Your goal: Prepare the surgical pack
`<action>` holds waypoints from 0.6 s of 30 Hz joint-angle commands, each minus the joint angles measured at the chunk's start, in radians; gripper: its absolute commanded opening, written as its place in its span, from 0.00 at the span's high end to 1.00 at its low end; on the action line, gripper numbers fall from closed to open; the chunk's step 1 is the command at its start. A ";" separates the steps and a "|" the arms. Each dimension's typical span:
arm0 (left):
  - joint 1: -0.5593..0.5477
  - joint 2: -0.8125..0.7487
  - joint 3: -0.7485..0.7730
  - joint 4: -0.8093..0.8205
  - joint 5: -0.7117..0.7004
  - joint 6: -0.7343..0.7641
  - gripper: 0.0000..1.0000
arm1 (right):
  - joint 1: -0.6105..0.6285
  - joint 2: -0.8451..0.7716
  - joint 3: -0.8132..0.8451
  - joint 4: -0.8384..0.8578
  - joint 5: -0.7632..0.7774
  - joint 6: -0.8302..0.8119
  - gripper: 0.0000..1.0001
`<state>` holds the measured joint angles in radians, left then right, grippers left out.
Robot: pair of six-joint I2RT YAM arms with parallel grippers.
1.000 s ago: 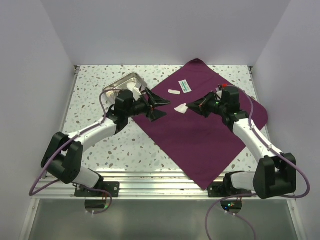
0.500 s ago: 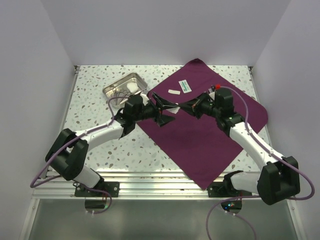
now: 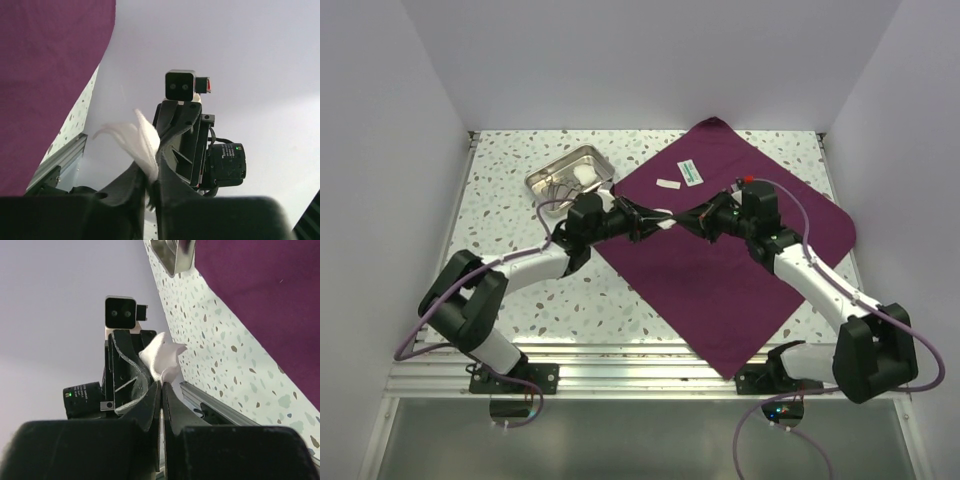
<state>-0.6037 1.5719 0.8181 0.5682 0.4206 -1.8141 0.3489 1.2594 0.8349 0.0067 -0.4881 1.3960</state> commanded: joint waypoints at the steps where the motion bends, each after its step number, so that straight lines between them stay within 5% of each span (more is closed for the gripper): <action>1: 0.050 0.023 -0.019 0.041 0.012 0.047 1.00 | 0.006 0.024 0.058 -0.051 -0.001 -0.082 1.00; 2: 0.065 0.027 -0.007 0.024 0.024 0.076 1.00 | 0.005 0.035 0.087 -0.154 0.003 -0.118 0.81; 5: 0.133 0.039 0.042 -0.060 0.078 0.249 1.00 | 0.006 0.110 0.222 -0.346 0.008 -0.268 0.58; 9: 0.255 0.086 0.133 -0.145 0.182 0.516 1.00 | 0.001 0.192 0.424 -0.534 0.054 -0.445 0.53; 18: 0.430 0.362 0.505 -0.385 0.431 1.157 1.00 | -0.062 0.313 0.518 -0.623 -0.007 -0.609 0.52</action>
<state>-0.2203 1.8717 1.2182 0.3271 0.7341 -1.0012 0.3256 1.5394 1.3224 -0.5240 -0.4633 0.8913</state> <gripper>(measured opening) 0.019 0.474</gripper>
